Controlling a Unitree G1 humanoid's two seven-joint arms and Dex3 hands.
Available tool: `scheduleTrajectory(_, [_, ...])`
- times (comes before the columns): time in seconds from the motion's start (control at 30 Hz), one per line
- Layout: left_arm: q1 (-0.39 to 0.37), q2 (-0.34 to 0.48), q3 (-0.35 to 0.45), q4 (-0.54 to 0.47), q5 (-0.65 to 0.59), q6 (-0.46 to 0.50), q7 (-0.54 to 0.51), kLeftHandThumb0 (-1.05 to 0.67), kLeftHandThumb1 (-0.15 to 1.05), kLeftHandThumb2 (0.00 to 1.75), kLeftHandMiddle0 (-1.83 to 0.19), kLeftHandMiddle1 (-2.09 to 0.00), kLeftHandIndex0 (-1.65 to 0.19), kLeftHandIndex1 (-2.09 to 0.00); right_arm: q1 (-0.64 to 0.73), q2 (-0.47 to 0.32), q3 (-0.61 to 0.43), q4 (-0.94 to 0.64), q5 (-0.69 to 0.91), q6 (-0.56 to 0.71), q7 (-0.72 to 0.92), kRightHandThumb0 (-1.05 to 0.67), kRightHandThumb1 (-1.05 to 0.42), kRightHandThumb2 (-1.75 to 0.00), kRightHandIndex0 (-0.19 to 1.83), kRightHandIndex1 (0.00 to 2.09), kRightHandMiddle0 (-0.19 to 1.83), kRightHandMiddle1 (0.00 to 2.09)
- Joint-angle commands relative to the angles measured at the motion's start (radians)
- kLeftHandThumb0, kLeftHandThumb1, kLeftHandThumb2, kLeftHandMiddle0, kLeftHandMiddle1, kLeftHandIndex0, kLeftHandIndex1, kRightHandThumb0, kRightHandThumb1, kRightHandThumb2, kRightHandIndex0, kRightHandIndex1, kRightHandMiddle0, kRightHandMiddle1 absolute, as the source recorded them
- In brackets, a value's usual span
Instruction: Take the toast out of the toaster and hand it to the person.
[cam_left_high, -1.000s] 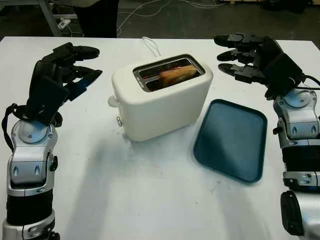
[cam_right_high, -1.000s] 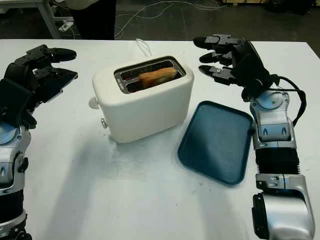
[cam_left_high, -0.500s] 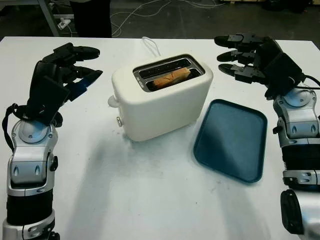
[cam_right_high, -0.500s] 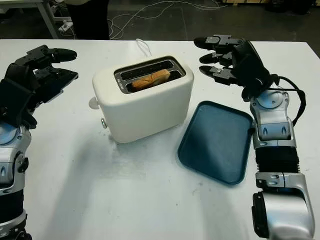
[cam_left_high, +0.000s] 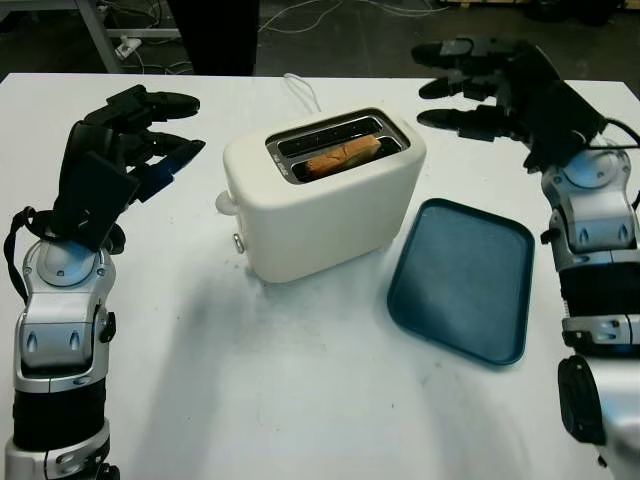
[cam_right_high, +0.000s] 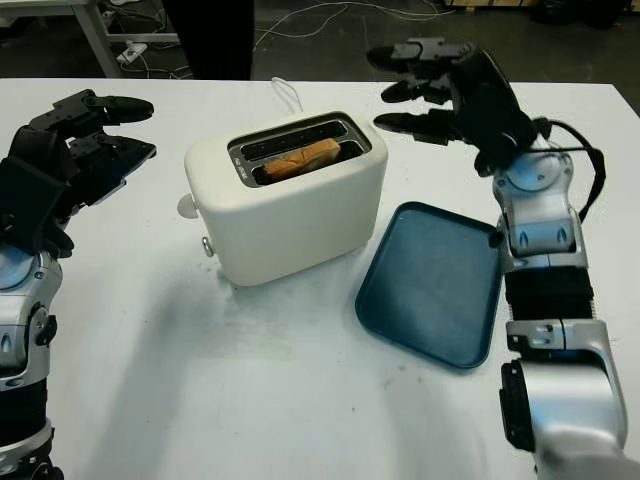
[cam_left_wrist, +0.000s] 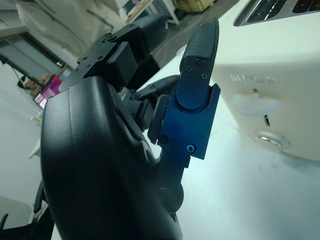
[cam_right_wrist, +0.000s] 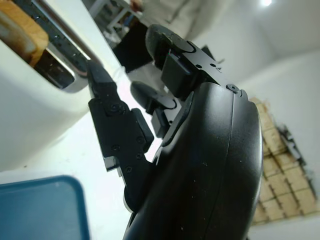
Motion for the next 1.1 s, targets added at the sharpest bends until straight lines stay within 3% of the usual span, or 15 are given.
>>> scheduleTrajectory(0.0, [0.001,0.003,-0.003,-0.004,0.009,-0.004,0.004,-0.54,0.91,0.00,-0.57,-0.95,-0.61,-0.63,-0.052,-0.021,0.027,-0.002,-0.022,-0.037,0.027,-0.29,-0.60,0.00,0.61,0.73,0.86,0.06])
scheduleTrajectory(0.17, [0.003,0.000,-0.001,0.003,0.007,-0.019,0.004,-0.55,0.90,0.00,-0.57,-0.96,-0.61,-0.63,-0.113,-0.034,0.122,-0.017,-0.132,-0.088,0.052,-0.44,-0.56,0.00,0.73,0.74,0.95,0.10])
scheduleTrajectory(0.47, [0.007,-0.004,0.004,-0.015,0.000,0.013,0.009,-0.54,0.90,0.00,-0.57,-0.96,-0.60,-0.62,-0.149,-0.047,0.256,0.015,-0.276,-0.220,0.103,-0.41,-0.55,-0.01,0.78,0.60,0.98,0.08])
scheduleTrajectory(0.67, [0.008,-0.009,0.004,-0.024,0.000,0.024,0.014,-0.54,0.89,0.00,-0.56,-0.96,-0.61,-0.62,-0.158,-0.033,0.295,0.056,-0.327,-0.277,0.099,-0.38,-0.54,0.00,0.87,0.46,1.01,0.06])
scheduleTrajectory(1.07, [0.015,-0.007,0.004,-0.024,0.007,0.015,0.011,-0.54,0.89,0.00,-0.56,-0.96,-0.61,-0.62,-0.175,-0.029,0.352,0.133,-0.407,-0.355,0.049,-0.31,-0.58,-0.01,0.90,0.45,1.04,0.05])
